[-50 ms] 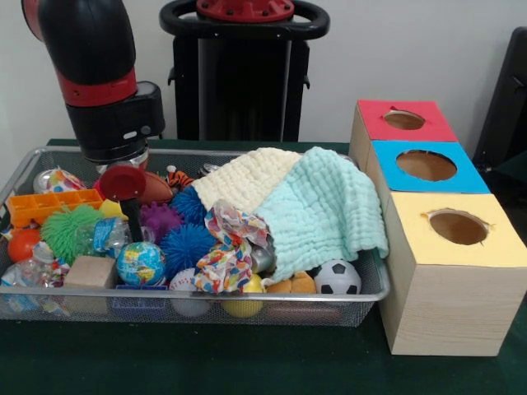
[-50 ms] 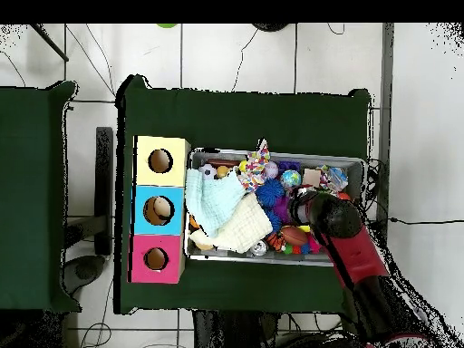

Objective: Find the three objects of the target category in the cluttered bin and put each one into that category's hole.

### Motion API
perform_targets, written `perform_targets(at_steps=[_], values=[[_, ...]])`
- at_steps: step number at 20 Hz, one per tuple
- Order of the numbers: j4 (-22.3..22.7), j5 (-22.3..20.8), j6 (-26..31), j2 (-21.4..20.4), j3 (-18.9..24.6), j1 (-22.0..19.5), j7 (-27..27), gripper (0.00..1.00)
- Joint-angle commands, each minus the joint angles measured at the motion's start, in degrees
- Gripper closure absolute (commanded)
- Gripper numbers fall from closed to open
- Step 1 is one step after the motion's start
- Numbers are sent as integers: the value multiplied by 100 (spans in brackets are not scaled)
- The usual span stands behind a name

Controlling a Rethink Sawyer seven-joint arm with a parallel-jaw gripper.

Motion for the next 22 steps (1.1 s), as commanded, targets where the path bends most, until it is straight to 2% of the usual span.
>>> perform_targets(at_steps=[1, 3, 8, 13, 14, 21, 22], values=[[-168, -4, -851, 698, 486, 53, 996, 0], [-273, -3, -734, 752, 312, 180, 993, 0], [-278, -32, -701, 756, 266, 221, 943, 0], [-353, -318, -818, 771, 204, 247, 627, 0], [-350, -365, -843, 768, 228, 221, 605, 100], [-446, -450, -705, 802, 228, 167, 553, 100], [-304, -449, -830, 747, 269, 85, 631, 100]])
